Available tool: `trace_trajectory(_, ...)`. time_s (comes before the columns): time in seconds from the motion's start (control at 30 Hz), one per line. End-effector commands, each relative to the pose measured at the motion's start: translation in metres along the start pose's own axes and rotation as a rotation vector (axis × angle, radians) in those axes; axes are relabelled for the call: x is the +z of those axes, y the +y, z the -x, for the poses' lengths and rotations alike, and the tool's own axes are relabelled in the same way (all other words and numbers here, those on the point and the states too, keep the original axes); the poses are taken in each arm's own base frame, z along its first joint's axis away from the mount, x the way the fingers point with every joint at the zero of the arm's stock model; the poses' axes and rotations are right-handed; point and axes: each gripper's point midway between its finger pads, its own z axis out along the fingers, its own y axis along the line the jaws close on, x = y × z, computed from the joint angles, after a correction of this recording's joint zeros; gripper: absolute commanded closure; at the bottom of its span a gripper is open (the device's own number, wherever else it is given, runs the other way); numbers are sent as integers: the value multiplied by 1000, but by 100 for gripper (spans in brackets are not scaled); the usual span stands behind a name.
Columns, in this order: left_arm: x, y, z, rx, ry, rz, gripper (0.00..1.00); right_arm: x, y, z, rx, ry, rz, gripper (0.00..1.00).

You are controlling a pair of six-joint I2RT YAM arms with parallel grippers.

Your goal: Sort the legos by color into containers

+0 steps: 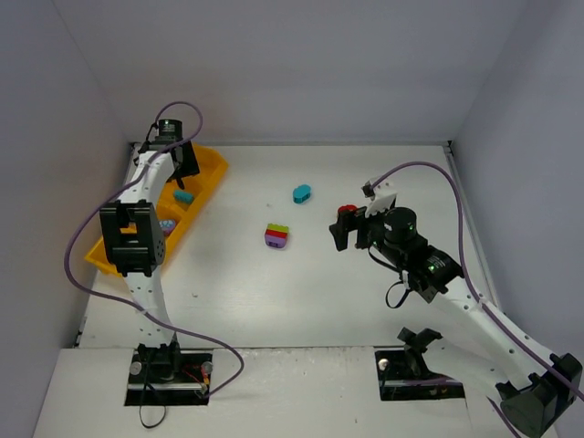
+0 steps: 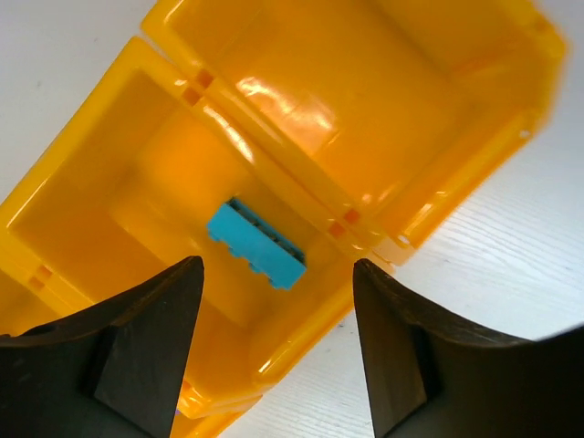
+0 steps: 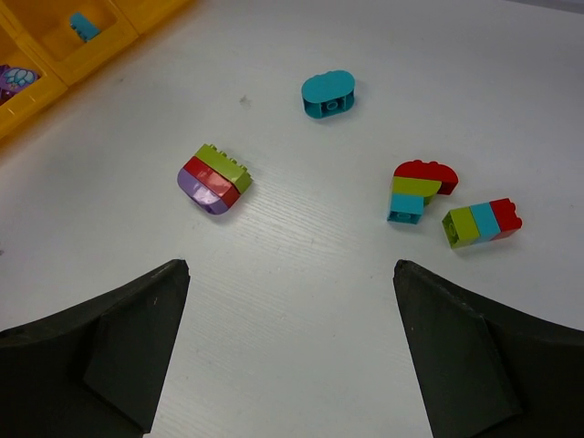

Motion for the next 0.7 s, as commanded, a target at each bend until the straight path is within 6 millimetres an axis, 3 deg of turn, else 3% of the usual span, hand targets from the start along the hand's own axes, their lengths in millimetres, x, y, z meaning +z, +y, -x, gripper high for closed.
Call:
trace_trajectory(0.0,-53,-34,44,47,-167,-181,40,-1,-3,29,15,-106,-20,9)
trace_trajectory(0.03,-60,-42,46,72,-187,-209,40,-1,-3,29,15,-107,-20,9)
trace_trajectory(0.07,-68,-69,40,122,-187,-293,40,-1,-2,30,15,-109,-19,9)
trace_trajectory(0.17,-80,-116,31,260,-211,-429,40,-1,-2,31,12,-110,-18,9)
trace_trajectory(0.2,-90,-141,26,335,-228,-481,40,-2,-2,32,11,-113,-17,9)
trace_trajectory(0.4,-97,-234,-33,593,-156,-722,40,-6,-3,38,-13,-113,-23,9)
trace_trajectory(0.67,-99,-298,-60,667,-160,-803,39,-10,-4,40,-34,-106,-27,9)
